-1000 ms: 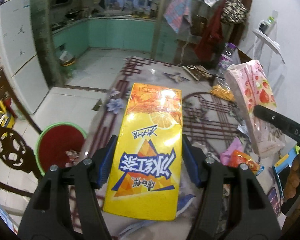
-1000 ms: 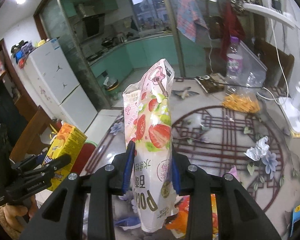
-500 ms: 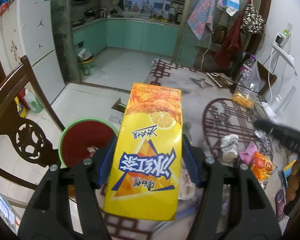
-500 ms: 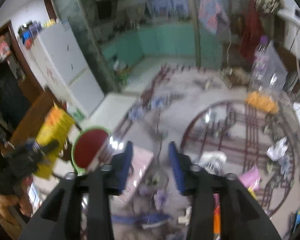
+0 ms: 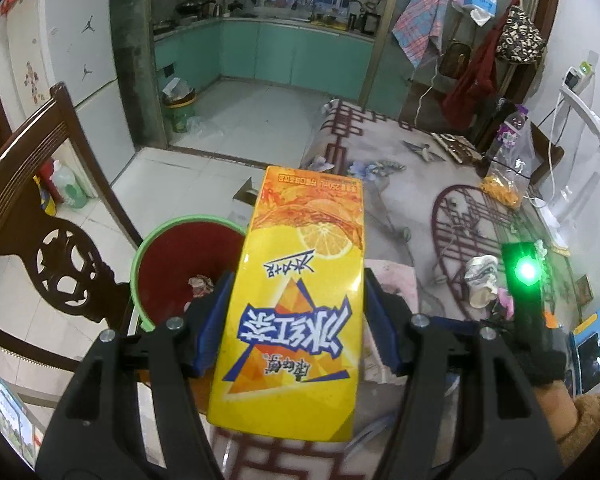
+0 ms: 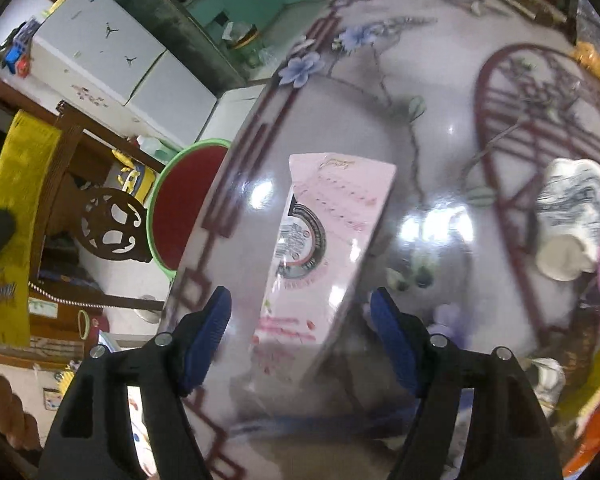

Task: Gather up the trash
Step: 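Lower both items over the red bin and open both tools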

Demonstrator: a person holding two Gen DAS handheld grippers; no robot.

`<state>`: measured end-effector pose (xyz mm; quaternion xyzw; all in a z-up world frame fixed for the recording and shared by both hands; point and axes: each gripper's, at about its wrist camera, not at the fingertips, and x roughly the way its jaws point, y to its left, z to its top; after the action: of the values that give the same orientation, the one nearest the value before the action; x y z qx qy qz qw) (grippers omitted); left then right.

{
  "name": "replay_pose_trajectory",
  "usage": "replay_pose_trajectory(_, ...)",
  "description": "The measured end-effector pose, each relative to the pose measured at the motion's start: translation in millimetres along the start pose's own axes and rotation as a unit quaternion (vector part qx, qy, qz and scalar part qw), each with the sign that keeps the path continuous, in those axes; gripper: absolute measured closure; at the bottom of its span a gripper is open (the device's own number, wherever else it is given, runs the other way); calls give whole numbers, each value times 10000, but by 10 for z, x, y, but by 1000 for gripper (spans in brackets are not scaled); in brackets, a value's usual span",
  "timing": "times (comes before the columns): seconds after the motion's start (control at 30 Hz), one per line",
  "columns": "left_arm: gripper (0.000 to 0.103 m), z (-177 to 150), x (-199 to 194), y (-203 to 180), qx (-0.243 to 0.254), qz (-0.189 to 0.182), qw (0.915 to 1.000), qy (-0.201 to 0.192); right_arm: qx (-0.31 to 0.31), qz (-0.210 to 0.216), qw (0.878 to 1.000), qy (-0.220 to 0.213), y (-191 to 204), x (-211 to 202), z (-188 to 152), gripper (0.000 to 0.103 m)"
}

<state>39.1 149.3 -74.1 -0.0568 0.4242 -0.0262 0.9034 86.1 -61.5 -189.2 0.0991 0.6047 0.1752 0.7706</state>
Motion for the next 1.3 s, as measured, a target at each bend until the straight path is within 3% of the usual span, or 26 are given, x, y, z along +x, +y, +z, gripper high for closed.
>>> replay_pose_trajectory(0.07, 43, -11, 1, 109, -66, 53, 10000, 24, 66, -23, 10000, 68, 15, 88, 23, 39)
replay_pose_trajectory(0.1, 43, -14, 1, 158, -93, 84, 9999, 27, 80, -49, 9999, 108, 23, 139, 30, 49)
replay_pose_trajectory(0.23, 43, -1, 23, 339, -205, 207, 9996, 55, 133, 110, 9995, 276, 40, 247, 20, 71)
replay_pose_trajectory(0.67, 43, 88, 273, 832, -332, 375, 9984, 247, -215, 433, 9980, -413, 546, -110, 313, 74)
replay_pose_trajectory(0.93, 43, 129, 542, 1228, -498, 440, 9966, 480, -359, 631, 9970, -263, 991, 180, 603, 73)
replay_pose_trajectory(1.3, 43, 207, 1127, 1730, -837, 422, 9913, 921, -569, 444, 9973, 108, 1358, 716, 871, 72)
